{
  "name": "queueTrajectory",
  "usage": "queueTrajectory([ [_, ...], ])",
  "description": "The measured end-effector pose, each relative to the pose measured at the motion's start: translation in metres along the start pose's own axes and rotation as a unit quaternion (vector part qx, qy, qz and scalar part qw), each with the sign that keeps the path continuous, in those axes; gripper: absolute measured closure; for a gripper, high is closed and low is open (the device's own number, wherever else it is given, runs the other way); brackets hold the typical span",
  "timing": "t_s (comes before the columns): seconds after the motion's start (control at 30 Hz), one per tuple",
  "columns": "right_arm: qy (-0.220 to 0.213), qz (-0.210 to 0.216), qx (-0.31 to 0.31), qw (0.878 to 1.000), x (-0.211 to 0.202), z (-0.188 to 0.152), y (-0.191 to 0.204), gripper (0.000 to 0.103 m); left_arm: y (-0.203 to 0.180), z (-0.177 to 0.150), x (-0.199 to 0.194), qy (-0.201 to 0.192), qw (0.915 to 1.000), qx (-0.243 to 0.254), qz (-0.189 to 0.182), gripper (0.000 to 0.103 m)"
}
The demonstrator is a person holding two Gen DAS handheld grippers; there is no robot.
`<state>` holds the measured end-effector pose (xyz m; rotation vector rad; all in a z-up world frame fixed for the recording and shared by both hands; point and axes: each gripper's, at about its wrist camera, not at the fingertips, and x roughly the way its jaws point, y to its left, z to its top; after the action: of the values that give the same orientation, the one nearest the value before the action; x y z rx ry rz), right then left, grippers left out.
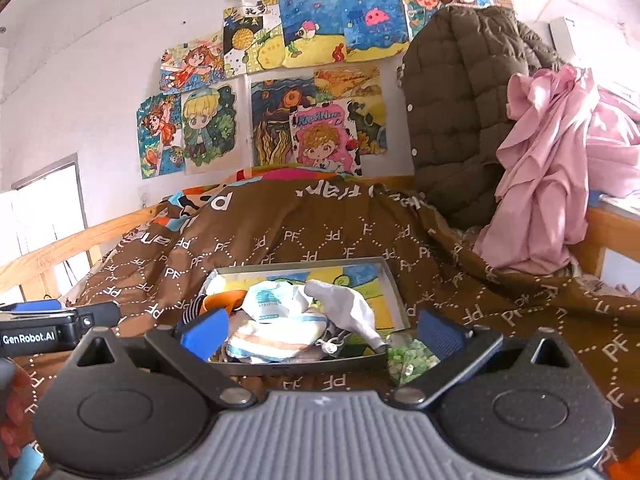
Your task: Organize soft objects
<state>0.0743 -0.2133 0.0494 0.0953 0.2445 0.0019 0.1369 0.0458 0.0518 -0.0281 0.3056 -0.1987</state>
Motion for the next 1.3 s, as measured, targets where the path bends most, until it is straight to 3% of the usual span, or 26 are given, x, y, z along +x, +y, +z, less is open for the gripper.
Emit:
queueTrajectory([
  [0.8,0.020,-0.035,0.029,0.999,-0.050,-0.026,-0.016,0.000,-0.030,-0.036,-0.048,0.044,0.9988,0.000,0.022,0.001],
  [1.03,0.062,-0.052,0.041,0.996,-0.047,-0.040,-0.024,0.000,-0.035,-0.042,-0.042,0.069,0.9971,0.010,0.031,0.001],
  [1.3,0.077,-0.058,0.056,0.994,-0.037,-0.047,-0.032,0.000,-0.034,-0.046,-0.034,0.088,0.9956,0.003,0.032,0.001],
])
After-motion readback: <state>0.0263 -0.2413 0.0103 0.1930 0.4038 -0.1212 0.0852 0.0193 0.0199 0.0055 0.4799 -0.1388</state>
